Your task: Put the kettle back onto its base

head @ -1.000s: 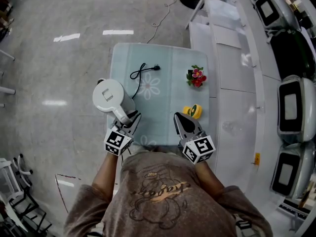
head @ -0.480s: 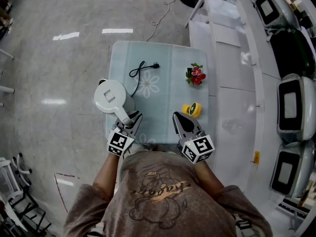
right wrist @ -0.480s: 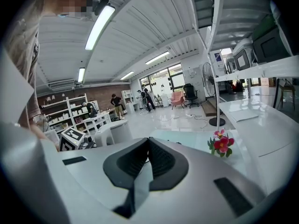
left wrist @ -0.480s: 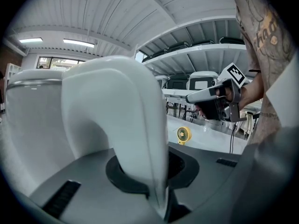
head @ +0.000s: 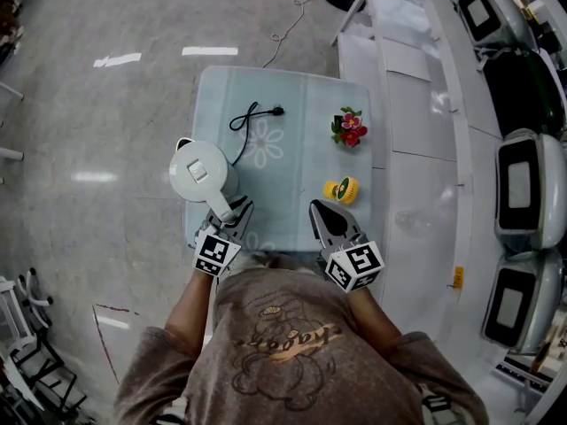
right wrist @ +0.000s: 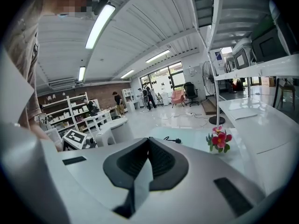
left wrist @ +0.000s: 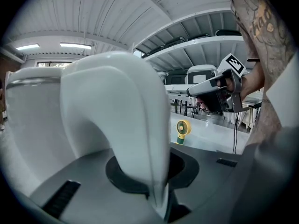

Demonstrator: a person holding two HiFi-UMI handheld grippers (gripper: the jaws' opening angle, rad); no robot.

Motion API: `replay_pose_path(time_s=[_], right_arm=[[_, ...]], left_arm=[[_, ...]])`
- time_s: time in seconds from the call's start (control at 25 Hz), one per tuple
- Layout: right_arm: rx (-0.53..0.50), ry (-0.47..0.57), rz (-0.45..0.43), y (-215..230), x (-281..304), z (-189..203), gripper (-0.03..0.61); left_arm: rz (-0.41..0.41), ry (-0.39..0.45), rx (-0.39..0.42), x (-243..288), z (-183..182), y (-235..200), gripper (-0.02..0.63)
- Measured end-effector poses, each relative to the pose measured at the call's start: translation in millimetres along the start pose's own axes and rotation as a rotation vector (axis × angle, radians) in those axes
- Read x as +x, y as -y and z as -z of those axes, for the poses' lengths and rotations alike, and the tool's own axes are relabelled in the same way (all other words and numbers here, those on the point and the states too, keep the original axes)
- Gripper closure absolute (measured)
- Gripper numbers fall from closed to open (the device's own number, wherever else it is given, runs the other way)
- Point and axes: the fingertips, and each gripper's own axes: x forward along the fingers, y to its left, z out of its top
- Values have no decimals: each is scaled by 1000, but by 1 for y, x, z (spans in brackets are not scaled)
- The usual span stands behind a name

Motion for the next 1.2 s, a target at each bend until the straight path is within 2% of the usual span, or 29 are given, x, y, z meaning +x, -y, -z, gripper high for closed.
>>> replay_pose_path(time_s=[0.36, 0.6, 1.2], right_arm=[[-5, -15, -43, -10, -6, 10, 581], [-12, -23, -86, -21, 0, 12, 581], [-73, -10, -266, -62, 43, 4, 581]], left_arm=[[9, -29, 3, 0, 8, 8, 531], [15, -56, -26, -9, 11, 10, 444], [-114, -31, -62, -77, -19, -9, 416]])
